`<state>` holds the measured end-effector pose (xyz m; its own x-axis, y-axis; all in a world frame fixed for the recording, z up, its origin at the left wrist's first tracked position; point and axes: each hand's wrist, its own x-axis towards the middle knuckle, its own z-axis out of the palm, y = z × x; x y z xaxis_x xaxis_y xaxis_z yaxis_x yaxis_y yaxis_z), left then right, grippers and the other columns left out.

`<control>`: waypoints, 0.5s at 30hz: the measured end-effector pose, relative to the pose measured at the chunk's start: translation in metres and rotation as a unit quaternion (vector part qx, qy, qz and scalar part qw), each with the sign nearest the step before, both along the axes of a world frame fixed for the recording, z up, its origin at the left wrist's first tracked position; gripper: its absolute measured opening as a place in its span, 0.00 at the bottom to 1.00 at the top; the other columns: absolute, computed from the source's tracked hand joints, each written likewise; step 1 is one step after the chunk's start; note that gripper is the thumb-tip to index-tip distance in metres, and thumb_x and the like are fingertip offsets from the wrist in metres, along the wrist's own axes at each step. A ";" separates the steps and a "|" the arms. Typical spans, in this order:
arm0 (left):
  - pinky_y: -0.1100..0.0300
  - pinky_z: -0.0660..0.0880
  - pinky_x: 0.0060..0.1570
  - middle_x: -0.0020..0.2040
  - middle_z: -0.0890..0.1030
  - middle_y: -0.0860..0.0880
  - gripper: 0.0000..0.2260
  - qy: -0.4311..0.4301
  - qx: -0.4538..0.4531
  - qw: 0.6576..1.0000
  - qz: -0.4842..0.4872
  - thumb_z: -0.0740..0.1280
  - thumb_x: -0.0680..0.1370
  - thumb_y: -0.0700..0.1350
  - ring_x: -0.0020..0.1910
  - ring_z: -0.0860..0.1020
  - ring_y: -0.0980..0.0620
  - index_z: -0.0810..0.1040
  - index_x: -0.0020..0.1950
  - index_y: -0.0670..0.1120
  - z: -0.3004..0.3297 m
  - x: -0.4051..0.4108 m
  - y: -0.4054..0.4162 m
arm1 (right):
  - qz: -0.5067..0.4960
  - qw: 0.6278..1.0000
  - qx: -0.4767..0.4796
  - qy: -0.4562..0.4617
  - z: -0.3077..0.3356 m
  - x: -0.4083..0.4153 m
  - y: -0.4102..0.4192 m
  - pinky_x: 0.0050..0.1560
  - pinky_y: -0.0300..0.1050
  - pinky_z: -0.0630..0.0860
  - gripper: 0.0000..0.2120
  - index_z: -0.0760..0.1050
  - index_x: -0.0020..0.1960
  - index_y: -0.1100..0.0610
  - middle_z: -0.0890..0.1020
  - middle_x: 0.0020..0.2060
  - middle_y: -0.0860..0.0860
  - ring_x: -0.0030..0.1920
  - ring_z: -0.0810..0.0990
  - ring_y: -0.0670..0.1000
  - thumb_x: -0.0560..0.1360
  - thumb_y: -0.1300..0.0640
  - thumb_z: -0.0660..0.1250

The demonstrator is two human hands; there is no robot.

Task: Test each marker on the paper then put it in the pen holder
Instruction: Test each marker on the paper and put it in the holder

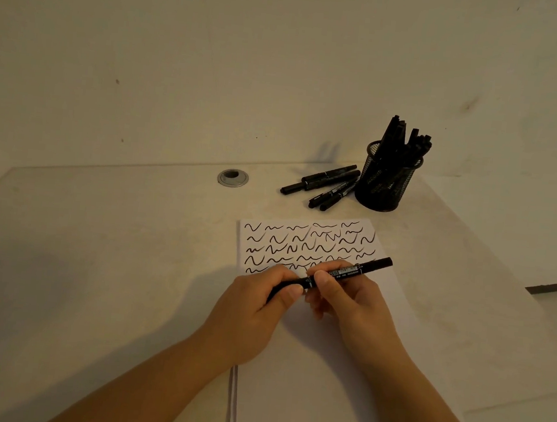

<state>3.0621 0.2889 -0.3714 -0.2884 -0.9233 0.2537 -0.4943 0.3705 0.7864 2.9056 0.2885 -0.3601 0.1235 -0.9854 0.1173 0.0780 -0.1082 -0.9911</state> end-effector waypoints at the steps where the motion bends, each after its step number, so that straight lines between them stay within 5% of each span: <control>1: 0.62 0.63 0.29 0.29 0.72 0.52 0.07 0.004 0.002 1.000 0.008 0.57 0.75 0.55 0.27 0.67 0.56 0.73 0.46 0.57 0.000 0.000 0.000 | -0.022 1.000 0.006 0.012 0.000 0.000 0.000 0.30 0.35 0.73 0.08 0.78 0.40 0.56 0.80 0.26 0.50 0.28 0.76 0.44 0.76 0.61 0.62; 5: 0.67 0.60 0.26 0.26 0.68 0.55 0.04 0.023 0.017 0.999 0.038 0.59 0.79 0.51 0.24 0.64 0.57 0.72 0.45 0.57 0.002 0.005 -0.003 | -0.113 0.989 0.010 0.100 0.002 -0.008 0.001 0.28 0.32 0.71 0.15 0.78 0.32 0.54 0.81 0.27 0.49 0.25 0.74 0.43 0.76 0.52 0.62; 8: 0.68 0.61 0.26 0.26 0.70 0.58 0.06 0.037 0.035 0.997 0.065 0.60 0.78 0.46 0.24 0.64 0.58 0.72 0.42 0.55 0.010 0.006 -0.013 | -0.165 0.957 -0.092 0.219 0.009 -0.017 -0.001 0.30 0.32 0.70 0.10 0.75 0.32 0.49 0.80 0.29 0.45 0.28 0.75 0.42 0.73 0.51 0.65; 10: 0.67 0.62 0.26 0.26 0.72 0.59 0.06 0.030 0.039 0.997 0.060 0.59 0.78 0.47 0.24 0.65 0.58 0.70 0.41 0.54 0.019 -0.001 -0.020 | -0.173 0.885 -0.224 0.370 0.019 -0.022 -0.007 0.30 0.32 0.72 0.04 0.76 0.40 0.49 0.78 0.35 0.42 0.32 0.76 0.43 0.70 0.56 0.70; 12: 0.67 0.62 0.27 0.27 0.72 0.58 0.06 0.009 0.033 0.998 0.049 0.59 0.78 0.48 0.25 0.67 0.59 0.69 0.41 0.55 0.029 -0.011 -0.025 | -0.160 0.795 -0.319 0.491 0.027 -0.027 -0.016 0.28 0.37 0.75 0.12 0.78 0.49 0.54 0.79 0.44 0.48 0.34 0.77 0.46 0.66 0.58 0.74; 15: 0.65 0.63 0.29 0.28 0.72 0.55 0.05 -0.014 0.010 1.000 0.021 0.59 0.78 0.48 0.26 0.69 0.60 0.68 0.42 0.54 0.043 -0.028 -0.032 | -0.141 0.722 -0.393 0.551 0.034 -0.036 -0.028 0.25 0.39 0.74 0.13 0.80 0.47 0.58 0.80 0.41 0.53 0.35 0.78 0.52 0.63 0.59 0.76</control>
